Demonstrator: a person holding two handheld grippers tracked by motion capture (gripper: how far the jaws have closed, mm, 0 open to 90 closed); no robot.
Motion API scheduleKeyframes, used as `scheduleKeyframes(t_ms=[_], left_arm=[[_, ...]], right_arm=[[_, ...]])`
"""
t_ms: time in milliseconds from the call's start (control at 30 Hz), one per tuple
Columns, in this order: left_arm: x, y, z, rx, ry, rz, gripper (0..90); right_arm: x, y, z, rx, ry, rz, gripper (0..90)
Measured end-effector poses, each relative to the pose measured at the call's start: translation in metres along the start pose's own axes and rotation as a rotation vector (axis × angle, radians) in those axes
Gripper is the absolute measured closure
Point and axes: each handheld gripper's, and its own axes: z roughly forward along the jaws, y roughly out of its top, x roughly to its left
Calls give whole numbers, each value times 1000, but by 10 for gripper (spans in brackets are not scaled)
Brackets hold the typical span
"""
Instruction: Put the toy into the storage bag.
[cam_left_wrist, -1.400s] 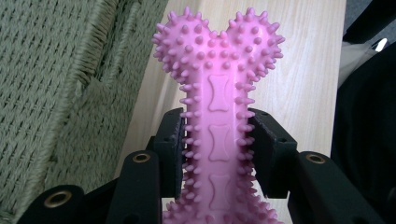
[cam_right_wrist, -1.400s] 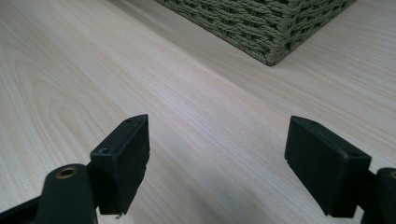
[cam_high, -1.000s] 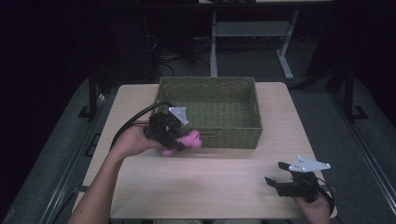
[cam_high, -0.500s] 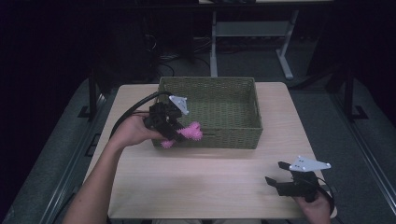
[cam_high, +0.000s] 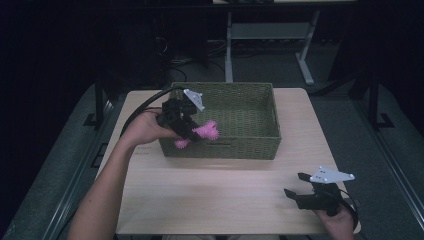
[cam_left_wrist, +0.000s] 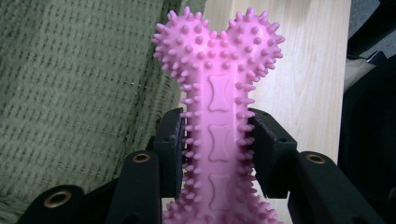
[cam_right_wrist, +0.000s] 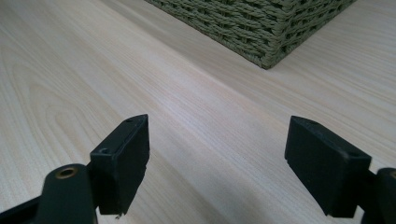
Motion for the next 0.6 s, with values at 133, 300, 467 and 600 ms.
scheduleKeyframes(t_ms=[133, 300, 467, 600], left_arm=[[5, 3, -1, 3, 1, -4, 585], [10, 8, -3, 5, 4, -8, 584], [17, 13, -2, 3, 5, -4, 584], [23, 17, 1, 13, 4, -11, 585]], right_arm=[[0, 0, 0, -2, 1, -1, 216], [1, 0, 0, -3, 3, -1, 216], [1, 1, 0, -4, 6, -7, 216], [2, 2, -1, -7, 3, -9, 216]])
